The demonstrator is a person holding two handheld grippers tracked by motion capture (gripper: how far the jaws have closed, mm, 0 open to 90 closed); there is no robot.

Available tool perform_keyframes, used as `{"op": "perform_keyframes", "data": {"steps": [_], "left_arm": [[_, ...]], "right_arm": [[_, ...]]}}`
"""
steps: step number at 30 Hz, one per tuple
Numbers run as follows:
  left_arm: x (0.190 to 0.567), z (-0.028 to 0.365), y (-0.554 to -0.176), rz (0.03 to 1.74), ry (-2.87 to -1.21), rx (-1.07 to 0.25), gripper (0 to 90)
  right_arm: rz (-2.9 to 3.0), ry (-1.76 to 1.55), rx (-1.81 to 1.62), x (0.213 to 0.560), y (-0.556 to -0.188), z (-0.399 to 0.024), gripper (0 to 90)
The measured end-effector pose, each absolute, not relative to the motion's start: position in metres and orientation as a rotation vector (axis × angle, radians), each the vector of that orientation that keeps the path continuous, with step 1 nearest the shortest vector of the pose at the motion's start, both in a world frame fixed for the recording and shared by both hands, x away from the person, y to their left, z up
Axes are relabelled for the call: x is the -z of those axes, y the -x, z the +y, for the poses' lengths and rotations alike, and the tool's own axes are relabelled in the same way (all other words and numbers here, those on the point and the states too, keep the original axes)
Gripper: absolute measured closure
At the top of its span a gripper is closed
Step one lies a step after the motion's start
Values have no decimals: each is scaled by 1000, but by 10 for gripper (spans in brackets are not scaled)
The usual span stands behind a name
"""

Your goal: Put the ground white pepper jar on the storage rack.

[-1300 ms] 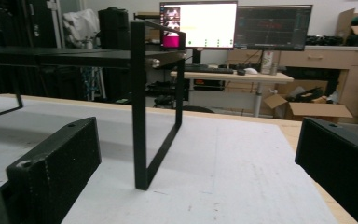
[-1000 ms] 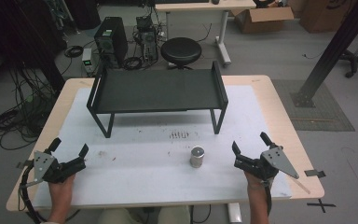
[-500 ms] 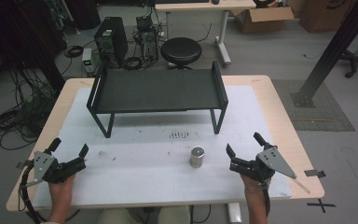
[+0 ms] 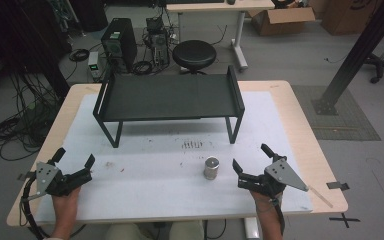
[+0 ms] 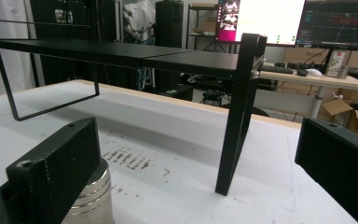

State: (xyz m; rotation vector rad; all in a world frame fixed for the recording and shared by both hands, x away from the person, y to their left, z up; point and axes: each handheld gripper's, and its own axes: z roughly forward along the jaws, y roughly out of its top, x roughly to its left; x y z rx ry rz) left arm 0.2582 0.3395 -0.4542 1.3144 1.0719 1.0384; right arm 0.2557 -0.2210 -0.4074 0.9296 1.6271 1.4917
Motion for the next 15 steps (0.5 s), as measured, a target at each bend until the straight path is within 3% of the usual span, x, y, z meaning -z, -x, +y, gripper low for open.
{"op": "perform_keyframes", "data": {"steps": [15], "left_arm": [[454,339,-258,1072,-1315,-1039,2]], "right_arm": [[1749,-895,-1515,412,-260,-199,0]]}}
